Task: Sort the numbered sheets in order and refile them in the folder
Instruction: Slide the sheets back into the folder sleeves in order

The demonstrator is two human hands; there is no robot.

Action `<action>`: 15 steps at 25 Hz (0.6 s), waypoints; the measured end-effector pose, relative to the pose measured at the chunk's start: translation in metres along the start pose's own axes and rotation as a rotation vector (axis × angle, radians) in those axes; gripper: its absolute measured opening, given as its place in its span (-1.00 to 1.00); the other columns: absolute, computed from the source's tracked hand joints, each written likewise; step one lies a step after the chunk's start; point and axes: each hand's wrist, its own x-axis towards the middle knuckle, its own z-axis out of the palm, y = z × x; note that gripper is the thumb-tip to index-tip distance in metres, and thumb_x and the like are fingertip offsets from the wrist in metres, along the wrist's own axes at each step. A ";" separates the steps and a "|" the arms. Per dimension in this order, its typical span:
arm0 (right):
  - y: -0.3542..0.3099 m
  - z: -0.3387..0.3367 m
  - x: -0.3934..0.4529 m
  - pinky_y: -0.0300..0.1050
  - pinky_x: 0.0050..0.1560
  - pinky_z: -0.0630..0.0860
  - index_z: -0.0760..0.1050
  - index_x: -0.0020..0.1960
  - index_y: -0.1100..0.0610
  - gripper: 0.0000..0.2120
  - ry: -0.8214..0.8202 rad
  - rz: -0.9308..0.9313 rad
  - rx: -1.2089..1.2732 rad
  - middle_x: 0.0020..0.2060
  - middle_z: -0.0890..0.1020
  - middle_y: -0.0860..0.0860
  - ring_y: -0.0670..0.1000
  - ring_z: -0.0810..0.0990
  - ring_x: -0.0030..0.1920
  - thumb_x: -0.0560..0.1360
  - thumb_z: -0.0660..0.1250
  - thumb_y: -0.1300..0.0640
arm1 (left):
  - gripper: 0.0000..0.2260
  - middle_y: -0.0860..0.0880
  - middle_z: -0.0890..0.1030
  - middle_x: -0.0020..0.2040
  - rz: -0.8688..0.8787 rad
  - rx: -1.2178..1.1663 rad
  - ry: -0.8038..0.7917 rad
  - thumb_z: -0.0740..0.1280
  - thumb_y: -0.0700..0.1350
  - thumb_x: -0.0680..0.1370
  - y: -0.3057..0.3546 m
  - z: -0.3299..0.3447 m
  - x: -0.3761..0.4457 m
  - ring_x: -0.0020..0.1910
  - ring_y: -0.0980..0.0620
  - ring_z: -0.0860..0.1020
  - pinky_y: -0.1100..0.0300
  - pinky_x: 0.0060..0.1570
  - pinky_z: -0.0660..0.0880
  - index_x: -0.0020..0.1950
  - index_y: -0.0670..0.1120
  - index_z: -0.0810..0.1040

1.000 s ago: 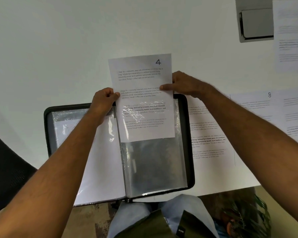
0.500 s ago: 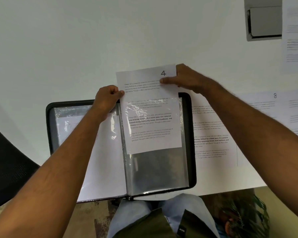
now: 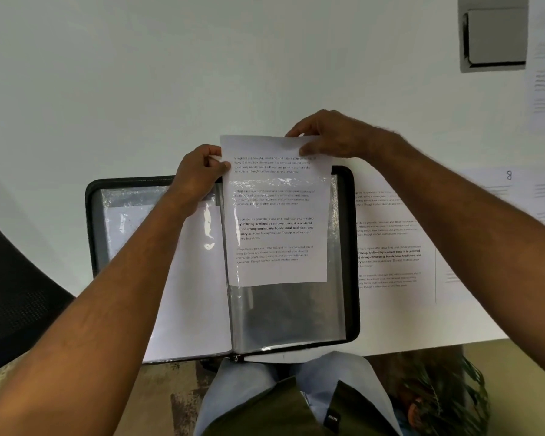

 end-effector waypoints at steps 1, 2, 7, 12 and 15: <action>-0.001 0.001 -0.001 -0.26 0.08 0.52 0.62 0.28 -0.07 -0.66 -0.027 -0.001 -0.013 0.02 0.71 -0.11 -0.23 0.63 -0.02 0.55 0.44 0.19 | -0.78 -0.08 0.56 -0.14 0.007 -0.007 -0.001 0.41 -0.16 0.61 0.000 0.001 -0.001 -0.11 -0.05 0.58 0.30 -0.44 0.42 0.25 -0.03 0.57; -0.001 0.002 -0.001 -0.25 0.08 0.54 0.62 0.27 -0.07 -0.67 -0.054 -0.002 -0.025 0.01 0.72 -0.12 -0.24 0.64 -0.02 0.55 0.44 0.19 | -0.77 -0.08 0.55 -0.14 0.016 -0.020 -0.008 0.40 -0.16 0.62 -0.001 0.001 -0.001 -0.12 -0.06 0.56 0.29 -0.44 0.42 0.28 -0.02 0.57; -0.007 0.005 -0.002 -0.19 0.04 0.57 0.63 0.25 -0.02 -0.71 -0.173 -0.008 -0.106 -0.05 0.72 -0.16 -0.14 0.69 -0.05 0.56 0.44 0.20 | -0.74 0.04 0.56 -0.19 0.094 -0.096 -0.060 0.34 -0.21 0.64 -0.005 -0.004 -0.003 -0.07 0.05 0.57 0.23 -0.07 0.53 0.28 0.03 0.63; -0.011 0.003 0.002 -0.20 0.01 0.50 0.60 0.26 -0.05 -0.72 -0.146 -0.012 -0.135 -0.09 0.69 -0.18 -0.23 0.63 -0.10 0.56 0.45 0.13 | -0.84 -0.14 0.45 -0.21 0.035 0.026 -0.011 0.38 -0.11 0.63 -0.002 0.000 -0.007 -0.39 0.04 0.38 0.29 -0.47 0.34 -0.09 -0.18 0.58; -0.013 0.005 0.004 -0.26 -0.03 0.44 0.57 0.30 -0.11 -0.68 -0.048 -0.042 -0.074 -0.08 0.69 -0.12 -0.21 0.61 -0.13 0.57 0.44 0.13 | -0.75 -0.12 0.41 -0.31 0.046 0.097 0.004 0.38 -0.14 0.63 0.000 0.001 -0.006 -0.50 0.12 0.32 0.34 -0.53 0.32 -0.24 -0.12 0.49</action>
